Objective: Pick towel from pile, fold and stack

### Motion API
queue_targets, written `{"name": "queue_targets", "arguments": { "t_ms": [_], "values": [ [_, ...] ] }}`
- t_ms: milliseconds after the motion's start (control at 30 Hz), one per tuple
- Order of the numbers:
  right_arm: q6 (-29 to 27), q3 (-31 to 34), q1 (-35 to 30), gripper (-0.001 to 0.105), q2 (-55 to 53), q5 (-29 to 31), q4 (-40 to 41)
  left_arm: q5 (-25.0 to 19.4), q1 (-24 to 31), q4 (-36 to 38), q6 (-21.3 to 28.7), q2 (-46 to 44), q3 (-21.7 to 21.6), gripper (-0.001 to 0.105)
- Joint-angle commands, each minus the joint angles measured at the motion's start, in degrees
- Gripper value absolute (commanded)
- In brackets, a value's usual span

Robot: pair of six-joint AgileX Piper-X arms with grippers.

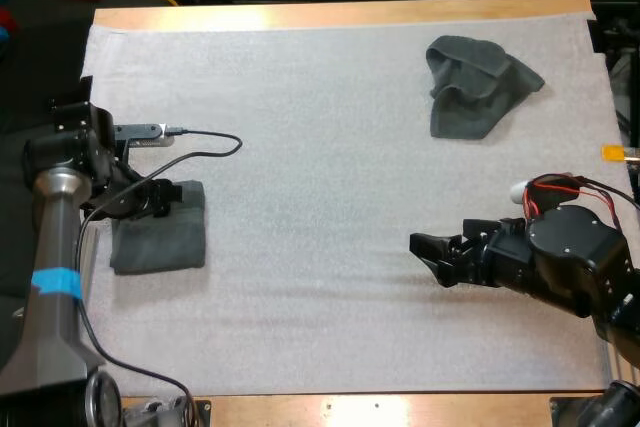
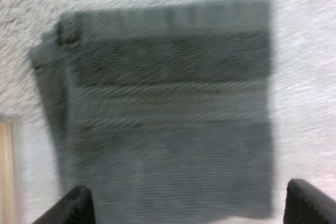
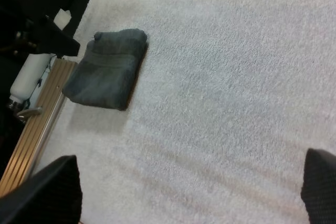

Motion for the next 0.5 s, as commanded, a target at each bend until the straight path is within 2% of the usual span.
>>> {"name": "queue_targets", "arguments": {
  "t_ms": [0,67,133,367,467],
  "values": [
    [-0.90,0.05,0.10,0.082,-0.16,-0.41,-0.28,3.59,-0.62,0.80,-0.25,-1.78,-0.30,0.069],
    [-1.91,0.05,0.10,0.082,-0.16,-0.41,-0.28,9.59,-1.45,0.81,0.09,-4.15,-0.30,0.069],
    [-3.04,0.05,0.10,0.082,-0.16,-0.41,-0.28,11.84,-2.49,0.81,0.18,-6.19,-0.30,0.069],
    [-5.48,0.05,-0.49,0.082,-0.14,2.45,0.68,12.07,-6.50,0.68,0.18,-13.61,-0.30,0.069],
    [-6.78,0.05,-3.96,0.082,0.27,2.97,2.98,12.07,-7.21,0.68,0.18,-15.96,-0.30,0.069]
  ]
}}
